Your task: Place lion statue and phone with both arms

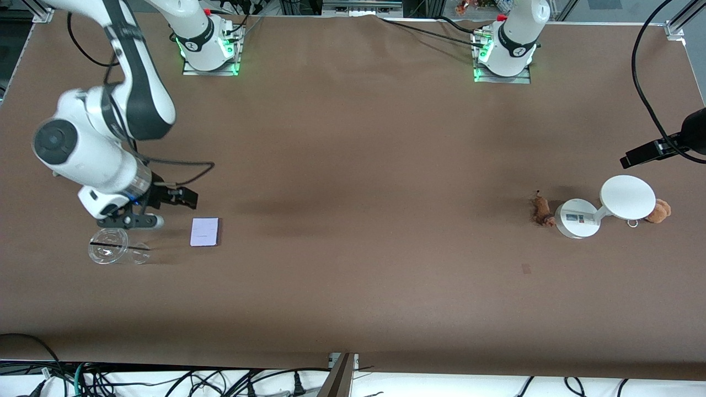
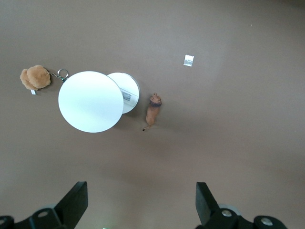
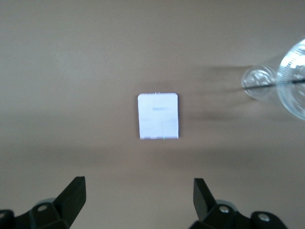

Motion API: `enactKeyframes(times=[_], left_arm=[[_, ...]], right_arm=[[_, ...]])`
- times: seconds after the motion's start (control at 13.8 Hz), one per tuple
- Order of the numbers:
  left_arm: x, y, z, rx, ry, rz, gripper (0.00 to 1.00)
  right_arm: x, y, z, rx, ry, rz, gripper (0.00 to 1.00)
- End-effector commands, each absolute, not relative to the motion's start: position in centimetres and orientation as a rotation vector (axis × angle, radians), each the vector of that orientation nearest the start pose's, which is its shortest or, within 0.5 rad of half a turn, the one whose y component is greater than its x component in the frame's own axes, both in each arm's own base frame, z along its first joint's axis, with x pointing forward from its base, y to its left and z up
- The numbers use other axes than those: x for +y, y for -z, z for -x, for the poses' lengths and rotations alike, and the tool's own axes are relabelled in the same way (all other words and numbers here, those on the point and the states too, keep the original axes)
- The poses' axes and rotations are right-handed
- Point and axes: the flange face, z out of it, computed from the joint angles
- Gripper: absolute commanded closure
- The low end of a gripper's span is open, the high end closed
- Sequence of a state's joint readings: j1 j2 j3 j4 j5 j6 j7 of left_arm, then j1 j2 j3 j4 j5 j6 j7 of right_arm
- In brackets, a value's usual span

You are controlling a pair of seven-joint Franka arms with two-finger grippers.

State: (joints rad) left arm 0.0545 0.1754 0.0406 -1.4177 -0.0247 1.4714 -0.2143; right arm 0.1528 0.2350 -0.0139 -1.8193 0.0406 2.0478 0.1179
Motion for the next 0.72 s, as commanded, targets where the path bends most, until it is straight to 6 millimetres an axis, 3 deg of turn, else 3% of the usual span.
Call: enactKeyframes(times=[0.0,0.14,0.29,0.65], left_arm=[[5.5,-59.0,-59.4,-0.468,-0.208,3.141,0.00],[5.6,-59.0,-59.4,-0.468,-0.208,3.142,0.00],[5.6,-59.0,-59.4,-0.471,-0.208,3.142,0.00],[5.5,-59.0,-59.4,-0.469,-0.208,3.148,0.00]], right_arm=[[8.4,-47.2,-57.7,-0.010,-0.077,3.088,0.00],[8.0,-51.5,-56.0,-0.020,-0.124,3.089,0.00],[7.6,-55.3,-55.7,-0.023,-0.184,3.095,0.00],[6.8,-60.2,-54.6,-0.019,-0.247,3.101,0.00]])
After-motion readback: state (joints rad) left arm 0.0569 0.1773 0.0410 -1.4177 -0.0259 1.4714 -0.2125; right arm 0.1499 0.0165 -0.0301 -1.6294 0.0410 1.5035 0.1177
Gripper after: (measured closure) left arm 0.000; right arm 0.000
